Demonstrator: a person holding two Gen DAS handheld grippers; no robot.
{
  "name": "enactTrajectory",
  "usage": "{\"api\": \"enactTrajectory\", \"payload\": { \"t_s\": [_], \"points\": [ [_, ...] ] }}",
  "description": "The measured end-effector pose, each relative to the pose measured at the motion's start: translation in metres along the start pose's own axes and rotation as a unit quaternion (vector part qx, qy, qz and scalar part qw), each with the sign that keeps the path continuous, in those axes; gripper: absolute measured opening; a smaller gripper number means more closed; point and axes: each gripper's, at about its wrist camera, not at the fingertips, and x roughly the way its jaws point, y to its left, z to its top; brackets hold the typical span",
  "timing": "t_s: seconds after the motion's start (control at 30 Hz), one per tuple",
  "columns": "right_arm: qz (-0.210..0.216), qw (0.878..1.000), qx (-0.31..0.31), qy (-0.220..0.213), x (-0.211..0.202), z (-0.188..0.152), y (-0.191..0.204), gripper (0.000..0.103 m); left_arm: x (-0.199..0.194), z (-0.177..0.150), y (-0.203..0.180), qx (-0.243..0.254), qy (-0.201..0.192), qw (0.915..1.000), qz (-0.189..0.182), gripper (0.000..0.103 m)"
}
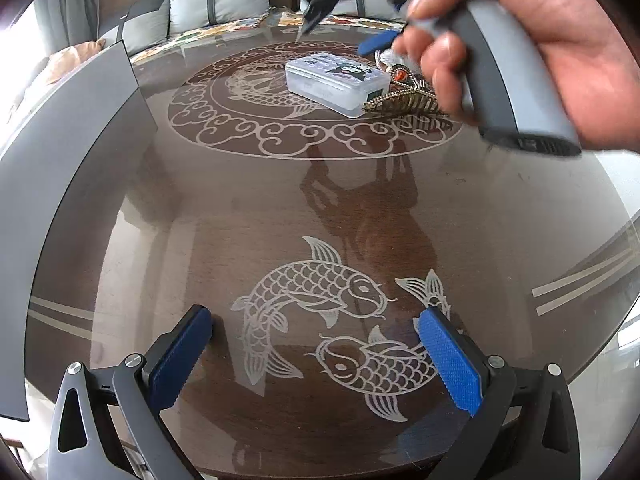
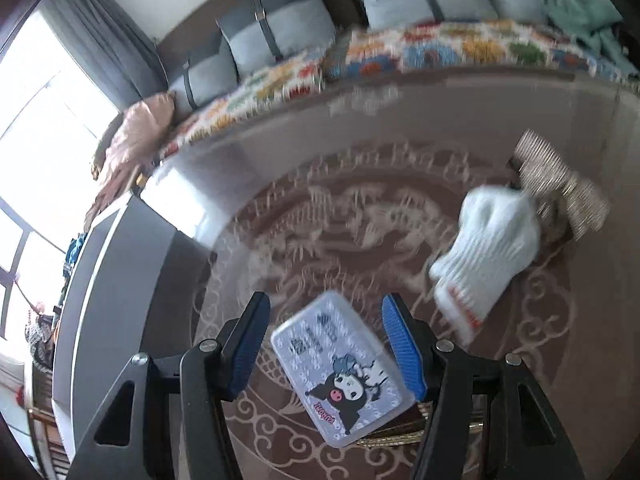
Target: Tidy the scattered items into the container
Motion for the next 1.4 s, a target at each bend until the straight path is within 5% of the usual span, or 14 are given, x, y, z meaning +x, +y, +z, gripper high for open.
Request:
{"api": "enactTrajectory", "payload": {
  "t_s": [0.07, 0.2, 0.3, 0.37, 0.5, 0.57, 0.73, 0.9, 1.03, 1.2, 1.4],
  "points": [
    [-0.001, 1.000, 0.005, 0.022, 0.014, -0.002, -0.001, 0.061, 0.001, 0.000, 0.000, -0.001, -0.001, 1.0000, 0.000, 0.103],
    [0.089, 0.989, 0.029, 0.114, 0.012, -0.038, 0.004, 0.061, 0.001, 0.001, 0.000, -0.003, -0.004, 1.0000, 0.002, 0.103],
    [0.055, 0.998, -0.003, 0.010, -0.033, -0.032, 0.004, 0.061, 0.002, 0.001, 0.000, -0.005, -0.006, 1.0000, 0.003, 0.103],
    [0.029, 0.998, 0.046, -0.044, -0.050, -0.016, -0.019, 0.061, 0.002, 0.000, -0.001, -0.006, -0.007, 1.0000, 0.004, 0.103],
    [0.000, 0.990, 0.139, -0.006, -0.032, 0.006, -0.060, 0.061, 0.002, 0.000, 0.000, -0.005, -0.007, 1.0000, 0.003, 0.103],
    [-0.038, 0.992, 0.118, -0.017, -0.026, 0.010, -0.061, 0.061, 0.002, 0.000, 0.000, -0.005, -0.007, 1.0000, 0.003, 0.103],
    [0.007, 0.993, 0.067, 0.093, 0.011, 0.000, -0.048, 0.061, 0.001, 0.000, 0.001, -0.003, -0.008, 1.0000, 0.002, 0.103],
    [0.048, 0.975, -0.045, 0.213, 0.015, -0.042, -0.023, 0.059, 0.001, 0.001, 0.001, -0.003, -0.009, 1.0000, 0.001, 0.103],
    [0.035, 0.984, -0.071, 0.162, -0.032, -0.063, -0.028, 0.060, 0.002, 0.001, 0.001, -0.004, -0.009, 1.0000, 0.002, 0.103],
    [0.017, 1.000, 0.005, 0.020, -0.094, -0.093, -0.054, 0.060, 0.002, 0.001, 0.000, -0.004, -0.008, 1.0000, 0.002, 0.103],
    [-0.169, 0.984, -0.013, -0.056, -0.120, -0.190, -0.061, 0.060, 0.001, 0.000, 0.003, -0.004, -0.005, 1.0000, 0.002, 0.103]
  ]
}}
